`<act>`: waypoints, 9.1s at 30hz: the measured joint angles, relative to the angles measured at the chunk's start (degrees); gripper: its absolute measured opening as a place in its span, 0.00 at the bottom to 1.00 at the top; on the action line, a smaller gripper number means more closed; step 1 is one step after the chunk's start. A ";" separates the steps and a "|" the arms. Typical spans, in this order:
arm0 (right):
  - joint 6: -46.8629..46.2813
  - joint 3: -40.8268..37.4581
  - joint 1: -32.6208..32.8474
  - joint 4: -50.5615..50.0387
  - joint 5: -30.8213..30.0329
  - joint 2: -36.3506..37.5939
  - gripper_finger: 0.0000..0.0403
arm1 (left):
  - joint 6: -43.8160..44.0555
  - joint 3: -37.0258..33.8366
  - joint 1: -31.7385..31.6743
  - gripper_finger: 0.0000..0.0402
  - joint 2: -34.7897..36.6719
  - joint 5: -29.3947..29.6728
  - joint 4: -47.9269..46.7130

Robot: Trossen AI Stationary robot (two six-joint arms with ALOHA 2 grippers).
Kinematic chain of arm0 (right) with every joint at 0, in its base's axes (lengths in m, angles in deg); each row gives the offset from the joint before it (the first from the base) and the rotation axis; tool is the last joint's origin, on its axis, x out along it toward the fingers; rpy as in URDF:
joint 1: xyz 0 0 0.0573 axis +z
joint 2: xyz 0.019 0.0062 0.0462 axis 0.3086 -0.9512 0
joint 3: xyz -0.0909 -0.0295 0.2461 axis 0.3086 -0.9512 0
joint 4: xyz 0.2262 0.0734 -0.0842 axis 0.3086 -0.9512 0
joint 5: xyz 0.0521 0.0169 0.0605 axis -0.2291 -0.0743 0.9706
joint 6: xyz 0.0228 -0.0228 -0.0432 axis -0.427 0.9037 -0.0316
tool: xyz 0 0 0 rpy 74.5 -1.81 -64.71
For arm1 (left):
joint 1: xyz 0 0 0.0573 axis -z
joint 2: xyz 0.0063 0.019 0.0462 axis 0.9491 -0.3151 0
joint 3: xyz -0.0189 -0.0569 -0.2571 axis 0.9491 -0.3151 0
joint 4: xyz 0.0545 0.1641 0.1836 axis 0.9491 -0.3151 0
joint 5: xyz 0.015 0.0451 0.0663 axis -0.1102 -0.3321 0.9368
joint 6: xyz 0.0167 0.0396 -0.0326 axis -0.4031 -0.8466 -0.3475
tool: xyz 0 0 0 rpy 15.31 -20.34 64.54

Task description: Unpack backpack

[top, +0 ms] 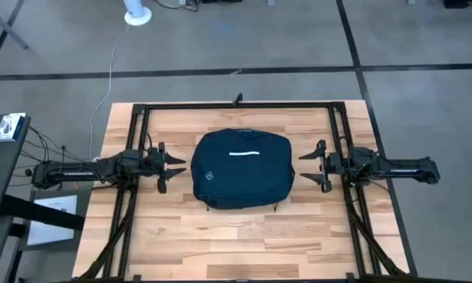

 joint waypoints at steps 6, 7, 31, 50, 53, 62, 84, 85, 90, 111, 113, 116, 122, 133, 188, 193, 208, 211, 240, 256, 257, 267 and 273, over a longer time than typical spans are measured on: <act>0.01 0.00 0.00 0.00 0.01 -0.02 0.67 | 0.01 0.02 -0.02 0.30 -0.01 0.00 0.00; 0.02 -0.01 0.00 -0.01 0.01 -0.01 0.67 | 0.00 0.01 -0.02 0.30 0.00 0.02 0.00; 0.01 -0.01 0.00 0.00 0.01 -0.02 0.67 | 0.01 0.00 -0.02 0.30 0.01 0.01 0.00; 4.90 0.00 0.00 0.00 0.01 -0.02 0.67 | 0.02 0.01 -0.01 0.30 -0.01 0.01 0.00; 3.31 0.01 0.00 0.21 0.00 -0.02 0.67 | 0.11 0.00 0.00 0.30 0.01 0.02 0.02; -3.31 2.97 -0.02 14.72 0.00 -0.01 0.67 | 10.14 0.43 -0.02 0.30 0.01 0.58 10.14; -12.59 27.31 -1.95 10.34 -0.02 -12.21 0.67 | 9.78 26.18 -0.02 0.30 -5.11 -0.33 -4.04; -12.59 28.23 -1.95 10.48 -0.02 -14.10 0.67 | 10.08 27.10 -0.02 0.30 -6.81 -0.32 -4.59; -13.03 33.44 -1.90 13.18 -0.02 -26.03 0.67 | 10.52 31.53 -0.02 0.30 -16.88 -0.31 -1.66; -24.76 51.61 -2.82 8.80 -0.01 -48.32 0.67 | -5.81 45.81 -0.02 0.30 -32.75 -0.33 9.60; -24.07 51.68 -2.63 8.77 -0.02 -47.81 0.67 | -5.82 45.81 -0.02 0.30 -32.82 -0.33 9.26; -20.18 51.67 -1.68 8.17 0.00 -47.43 0.67 | -5.44 45.81 -0.02 0.30 -33.08 -0.33 9.73; -9.77 51.66 1.07 6.62 0.00 -47.44 0.67 | 1.65 45.81 -0.02 0.30 -33.37 -0.33 9.51; -8.48 51.61 2.34 6.70 0.02 -47.68 0.67 | 3.18 45.81 -0.02 0.30 -33.39 -0.33 8.18; -14.12 51.61 1.38 5.38 0.24 -49.00 0.67 | -16.91 45.75 -0.18 0.30 -33.39 3.61 -47.93; -14.10 51.61 1.38 5.49 0.22 -48.96 0.67 | -41.47 45.75 -0.38 0.30 -33.39 5.27 -46.97; -14.10 51.61 1.49 5.57 0.20 -48.98 0.67 | -13.55 45.75 -0.37 0.30 -33.39 4.65 -36.91; -14.10 51.61 1.49 5.56 0.20 -48.98 0.67 | -10.54 45.64 -0.37 0.30 -33.39 4.64 -32.84; -14.08 51.61 1.49 4.98 0.17 -48.96 0.67 | 6.43 45.23 0.89 0.30 -38.46 -0.41 -14.41; -13.96 51.61 -0.09 3.70 0.17 -48.97 0.67 | 2.54 45.20 9.27 0.60 -54.22 2.42 -29.38; -14.05 51.61 -0.17 3.45 0.17 -48.98 0.67 | 3.84 45.20 9.03 0.61 -55.41 2.50 -27.11; -14.10 51.61 -0.02 2.97 0.15 -48.98 0.67 | 10.44 45.27 7.67 0.54 -68.96 0.35 -18.97; -14.10 51.61 -0.02 2.94 0.15 -48.98 0.67 | 8.71 46.51 7.10 0.12 -71.64 2.68 -17.06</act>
